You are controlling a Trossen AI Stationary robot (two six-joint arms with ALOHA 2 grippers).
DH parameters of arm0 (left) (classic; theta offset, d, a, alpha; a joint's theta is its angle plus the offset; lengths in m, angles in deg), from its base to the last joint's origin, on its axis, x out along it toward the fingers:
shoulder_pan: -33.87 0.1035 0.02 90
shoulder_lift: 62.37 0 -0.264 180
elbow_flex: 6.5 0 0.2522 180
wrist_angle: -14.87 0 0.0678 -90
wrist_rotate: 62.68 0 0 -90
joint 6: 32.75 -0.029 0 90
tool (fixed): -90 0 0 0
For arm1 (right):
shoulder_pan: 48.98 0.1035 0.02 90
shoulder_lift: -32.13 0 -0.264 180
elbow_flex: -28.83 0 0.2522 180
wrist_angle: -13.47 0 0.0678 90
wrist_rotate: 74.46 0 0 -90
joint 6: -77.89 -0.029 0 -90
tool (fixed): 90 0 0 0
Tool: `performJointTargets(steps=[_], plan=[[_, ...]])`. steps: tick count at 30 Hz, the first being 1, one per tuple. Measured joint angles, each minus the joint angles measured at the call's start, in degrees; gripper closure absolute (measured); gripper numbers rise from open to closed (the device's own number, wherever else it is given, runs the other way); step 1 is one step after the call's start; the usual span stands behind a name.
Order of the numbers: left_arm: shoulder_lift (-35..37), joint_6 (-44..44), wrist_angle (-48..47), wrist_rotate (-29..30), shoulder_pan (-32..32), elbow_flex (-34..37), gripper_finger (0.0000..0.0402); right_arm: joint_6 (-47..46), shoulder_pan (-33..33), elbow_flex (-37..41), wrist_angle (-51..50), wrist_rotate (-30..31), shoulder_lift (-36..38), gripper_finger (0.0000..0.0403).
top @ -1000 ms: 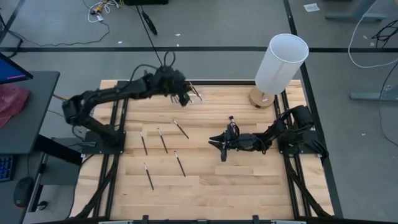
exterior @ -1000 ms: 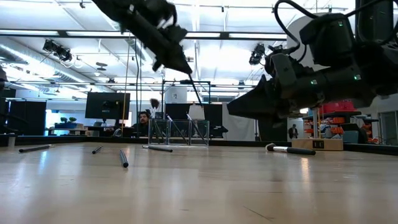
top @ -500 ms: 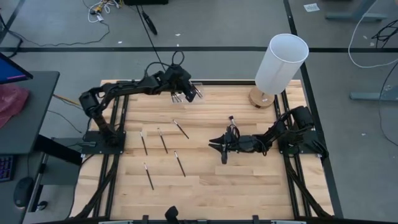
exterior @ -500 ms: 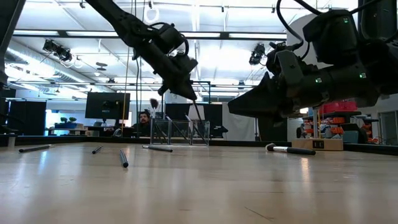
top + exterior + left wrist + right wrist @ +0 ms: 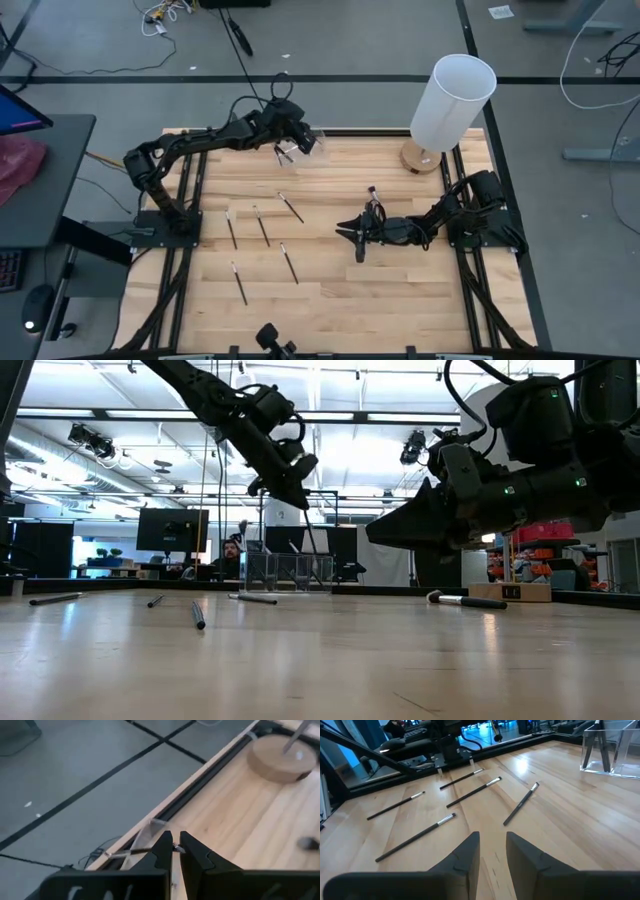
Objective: Put items in baskets/containers
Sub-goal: Put the black eyeshadow brush into the transparent organizer
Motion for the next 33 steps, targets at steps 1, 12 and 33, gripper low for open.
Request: performJointTargets(steps=[1, 12, 33], plan=[[-0.2, 0.0, 0.0, -0.1, 0.0, 0.0, 0.0381, 0.0, 0.0, 0.0, 0.0, 0.0, 0.0, 0.0307], [-0.8, -0.1, 1.7, -1.5, -0.5, 0.0, 0.0381, 0.0, 0.0, 0.0, -0.1, 0.0, 0.0, 0.0307], [-0.8, 3.0, -1.3, -16.9, -1.1, 0.0, 0.0381, -1.8, 0.0, 0.0, -0.1, 0.0, 0.0, 0.0307]])
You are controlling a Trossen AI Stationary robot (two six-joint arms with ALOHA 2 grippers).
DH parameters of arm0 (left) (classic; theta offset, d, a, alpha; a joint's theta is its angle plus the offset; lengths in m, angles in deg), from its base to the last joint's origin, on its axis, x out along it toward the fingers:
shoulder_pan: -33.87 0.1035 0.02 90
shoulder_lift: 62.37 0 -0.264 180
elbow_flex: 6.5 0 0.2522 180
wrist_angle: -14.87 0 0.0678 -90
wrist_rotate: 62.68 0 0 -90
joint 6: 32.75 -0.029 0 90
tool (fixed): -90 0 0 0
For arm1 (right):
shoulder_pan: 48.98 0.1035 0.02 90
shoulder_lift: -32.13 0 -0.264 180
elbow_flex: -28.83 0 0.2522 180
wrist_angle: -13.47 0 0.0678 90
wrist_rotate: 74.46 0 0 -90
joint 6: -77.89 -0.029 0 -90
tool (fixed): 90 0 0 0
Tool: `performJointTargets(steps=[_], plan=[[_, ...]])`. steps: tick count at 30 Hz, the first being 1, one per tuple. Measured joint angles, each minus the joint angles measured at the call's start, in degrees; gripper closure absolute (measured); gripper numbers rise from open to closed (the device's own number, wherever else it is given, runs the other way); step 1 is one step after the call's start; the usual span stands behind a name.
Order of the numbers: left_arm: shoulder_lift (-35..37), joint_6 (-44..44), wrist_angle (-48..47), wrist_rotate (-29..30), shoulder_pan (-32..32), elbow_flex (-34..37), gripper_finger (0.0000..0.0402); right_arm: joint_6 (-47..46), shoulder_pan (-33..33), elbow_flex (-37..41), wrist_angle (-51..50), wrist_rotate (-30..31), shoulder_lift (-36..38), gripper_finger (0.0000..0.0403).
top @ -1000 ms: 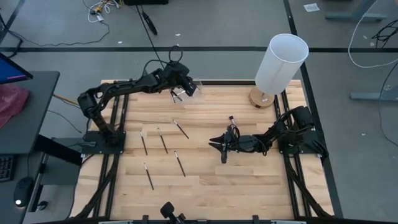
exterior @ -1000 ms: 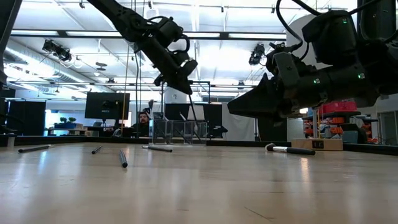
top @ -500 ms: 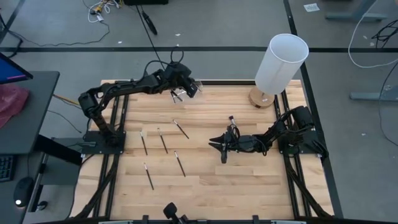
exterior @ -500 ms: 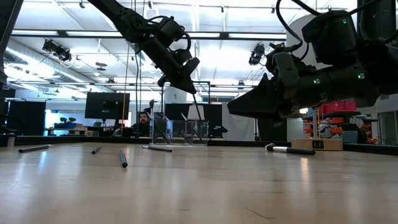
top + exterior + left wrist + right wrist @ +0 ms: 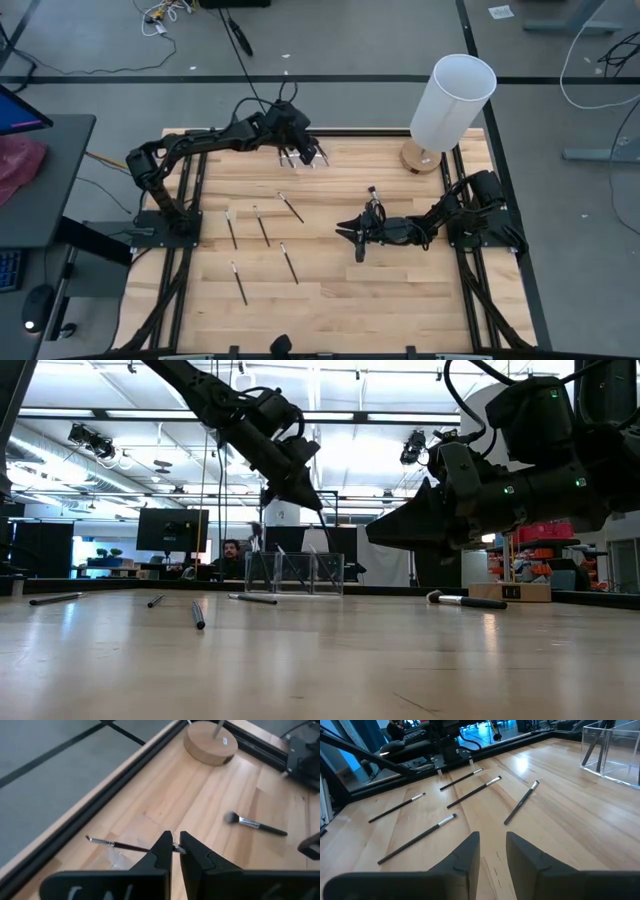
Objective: Put items in baskets/containers
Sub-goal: Put the black eyeshadow brush into the transparent organizer
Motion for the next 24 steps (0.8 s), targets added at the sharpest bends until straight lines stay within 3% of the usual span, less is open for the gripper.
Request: performJointTargets(steps=[7, 24], plan=[[0.0, 0.0, -2.6, 1.0, 0.1, 0.1, 0.0381, 0.0, 0.0, 0.0, 0.0, 0.0, 0.0, 0.0307], [-1.0, 6.9, 3.7, 1.0, 1.0, 5.7, 0.0380, -0.1, 0.0, 0.0, 0.2, 0.0, 0.0, 0.0307]])
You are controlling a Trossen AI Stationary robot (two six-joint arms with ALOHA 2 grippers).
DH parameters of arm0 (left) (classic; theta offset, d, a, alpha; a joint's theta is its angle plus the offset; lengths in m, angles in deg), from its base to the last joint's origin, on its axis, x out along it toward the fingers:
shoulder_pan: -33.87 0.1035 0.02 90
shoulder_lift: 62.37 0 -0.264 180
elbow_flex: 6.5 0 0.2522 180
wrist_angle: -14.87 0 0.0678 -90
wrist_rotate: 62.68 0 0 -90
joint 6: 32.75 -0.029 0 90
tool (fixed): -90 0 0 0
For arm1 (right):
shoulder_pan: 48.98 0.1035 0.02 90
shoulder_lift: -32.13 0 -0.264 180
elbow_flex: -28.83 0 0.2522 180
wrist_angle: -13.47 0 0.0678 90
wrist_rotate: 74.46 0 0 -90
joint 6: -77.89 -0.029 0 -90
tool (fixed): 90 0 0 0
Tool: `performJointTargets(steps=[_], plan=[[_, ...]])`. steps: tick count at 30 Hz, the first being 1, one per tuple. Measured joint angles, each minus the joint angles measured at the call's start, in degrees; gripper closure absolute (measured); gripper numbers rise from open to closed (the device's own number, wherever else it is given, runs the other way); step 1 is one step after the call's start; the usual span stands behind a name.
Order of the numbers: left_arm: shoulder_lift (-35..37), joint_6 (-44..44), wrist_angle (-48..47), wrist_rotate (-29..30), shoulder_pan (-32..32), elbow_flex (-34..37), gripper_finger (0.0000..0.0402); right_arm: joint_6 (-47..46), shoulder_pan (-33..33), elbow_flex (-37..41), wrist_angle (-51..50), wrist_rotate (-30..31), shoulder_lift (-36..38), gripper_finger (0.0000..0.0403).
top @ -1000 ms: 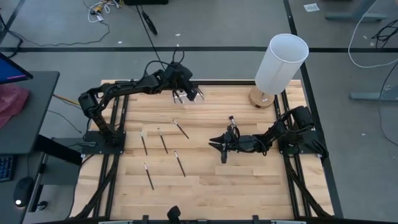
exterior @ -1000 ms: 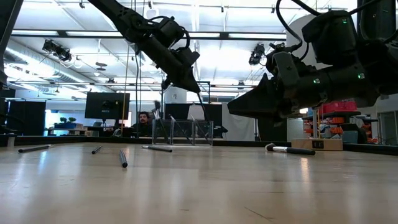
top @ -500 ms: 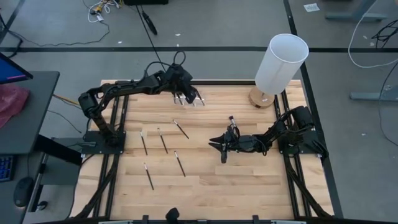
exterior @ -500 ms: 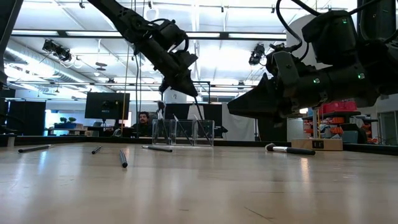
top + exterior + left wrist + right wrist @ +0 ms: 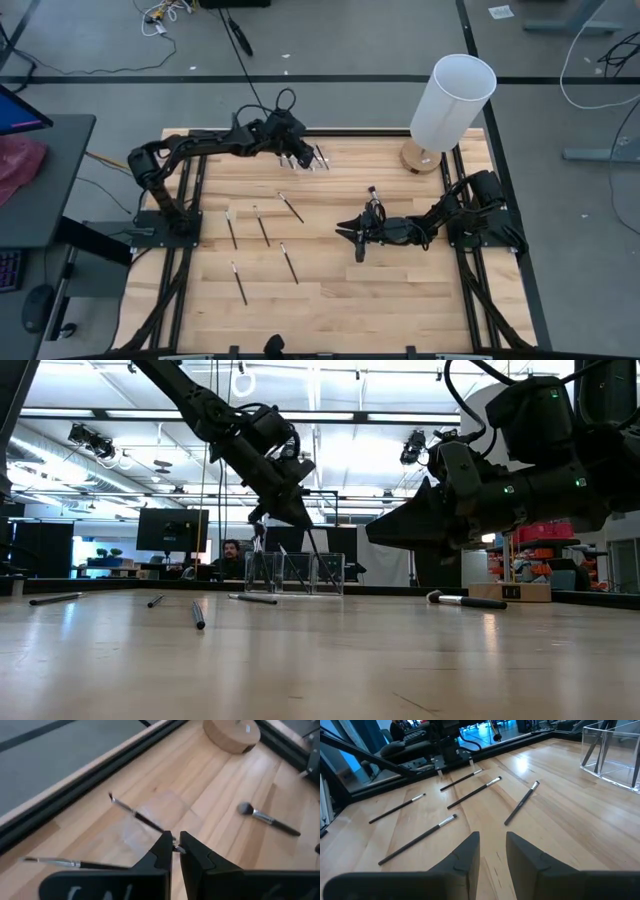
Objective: Put items in baskets/containers
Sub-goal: Put the black eyeshadow brush into the transparent organizer
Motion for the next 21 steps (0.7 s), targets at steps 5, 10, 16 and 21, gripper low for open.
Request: performJointTargets(steps=[5, 10, 16, 21], plan=[[-2.3, 0.6, 1.0, -1.2, 0.4, -0.1, 0.0360, 0.0, 0.0, -0.1, 0.1, 0.0, 0.0, 0.0307], [-4.2, 0.6, 1.3, -1.5, 0.4, 0.0, 0.0320, -0.1, 0.0, -0.4, 0.1, 0.0, 0.0, 0.0307], [-4.3, 0.1, 3.7, -0.7, 0.9, 0.0, 0.0273, -0.3, 0.0, -0.4, 0.1, 0.0, 0.0, 0.0307], [-4.3, -4.3, 7.1, 1.2, 1.9, 0.0, 0.0248, -0.3, 0.0, -0.4, 0.1, 0.0, 0.0, 0.0307]])
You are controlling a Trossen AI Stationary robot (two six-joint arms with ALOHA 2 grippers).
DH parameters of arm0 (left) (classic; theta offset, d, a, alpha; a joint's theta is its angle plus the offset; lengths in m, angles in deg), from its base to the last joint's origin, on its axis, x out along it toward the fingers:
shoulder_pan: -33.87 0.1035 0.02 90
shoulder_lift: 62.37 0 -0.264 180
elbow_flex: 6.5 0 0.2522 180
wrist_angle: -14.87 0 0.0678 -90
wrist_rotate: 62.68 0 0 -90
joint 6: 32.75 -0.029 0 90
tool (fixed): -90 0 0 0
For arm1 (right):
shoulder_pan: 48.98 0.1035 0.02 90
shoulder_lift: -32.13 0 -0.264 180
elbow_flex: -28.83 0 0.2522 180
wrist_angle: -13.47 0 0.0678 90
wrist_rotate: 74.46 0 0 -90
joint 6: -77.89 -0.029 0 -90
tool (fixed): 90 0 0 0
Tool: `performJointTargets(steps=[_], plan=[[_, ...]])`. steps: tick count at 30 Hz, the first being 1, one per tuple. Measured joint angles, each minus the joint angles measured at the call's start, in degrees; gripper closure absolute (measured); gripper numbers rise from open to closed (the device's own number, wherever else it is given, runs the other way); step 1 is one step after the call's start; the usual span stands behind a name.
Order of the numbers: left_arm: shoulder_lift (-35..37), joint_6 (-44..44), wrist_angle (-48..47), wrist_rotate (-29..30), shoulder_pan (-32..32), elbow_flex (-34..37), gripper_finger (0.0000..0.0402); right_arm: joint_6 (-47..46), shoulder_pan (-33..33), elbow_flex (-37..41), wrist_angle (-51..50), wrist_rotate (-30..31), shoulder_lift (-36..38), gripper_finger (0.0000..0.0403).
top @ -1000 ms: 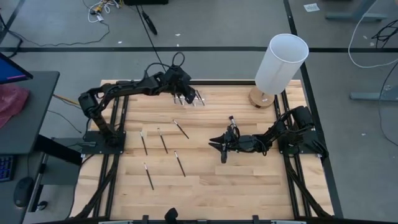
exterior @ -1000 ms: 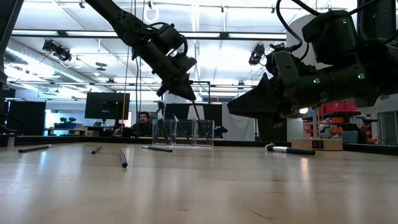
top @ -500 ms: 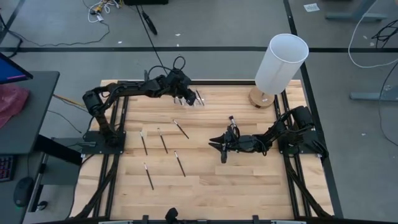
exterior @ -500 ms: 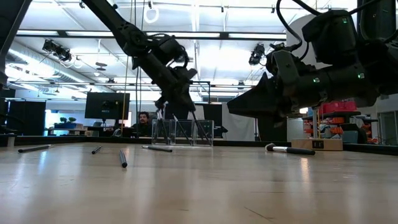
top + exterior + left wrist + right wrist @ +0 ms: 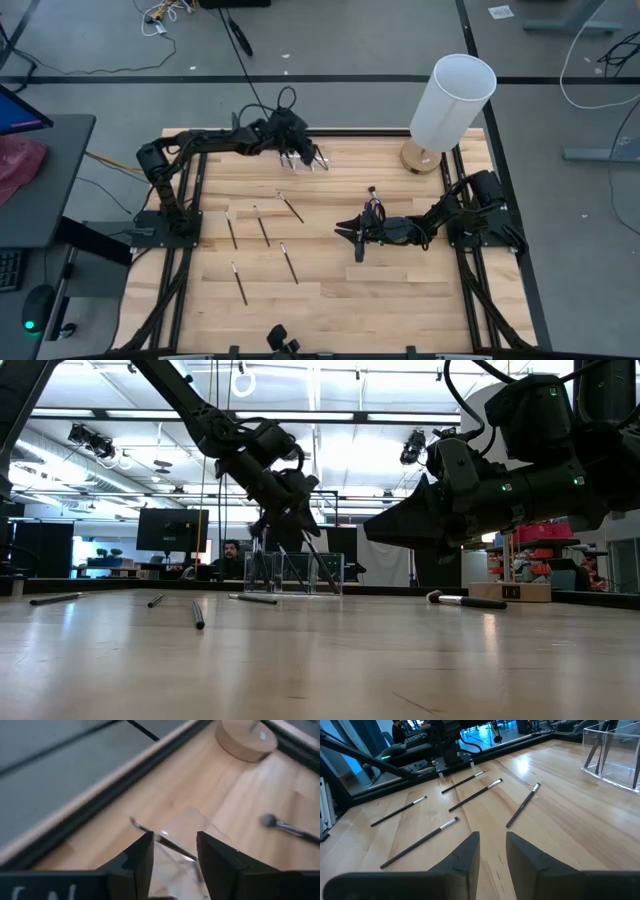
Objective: Put items in baskets/containers
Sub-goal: Put the black eyeshadow brush into the transparent organizer
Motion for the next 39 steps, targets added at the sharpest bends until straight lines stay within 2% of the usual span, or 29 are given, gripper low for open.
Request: performJointTargets(steps=[7, 19, 23, 29, 34, 36, 39], plan=[[2.8, -5.8, 0.4, 1.5, -0.9, 0.0, 0.0243, -1.0, 0.0, 0.0, 0.0, 0.0, 0.0, 0.0307], [12.1, -9.7, -0.1, 1.8, -7.3, 0.0, 0.0252, -1.0, 0.0, -0.7, -0.2, 0.0, 0.0, 0.0307], [15.8, -10.9, -3.0, 2.2, -9.4, 0.0, 0.0253, -1.0, 0.0, -1.1, -0.1, 0.0, 0.0, 0.0307], [21.9, -12.6, -13.4, 8.1, -15.7, 0.0, 0.0253, -4.0, 0.0, -1.1, -0.1, -2.6, 0.0, 0.0307], [23.0, -12.3, -20.4, 13.0, -23.2, 0.0, 0.0253, -3.0, 0.0, -1.1, -0.8, -1.4, 0.0, 0.0305], [23.0, -11.5, -20.5, 15.3, -26.2, 1.0, 0.0253, -2.0, 0.0, -1.3, -1.4, -1.2, 0.0, 0.0298], [23.2, -8.8, -16.4, 18.5, -30.3, 6.1, 0.0253, -1.2, 0.1, -2.5, -3.6, -1.3, 0.0, 0.0281]])
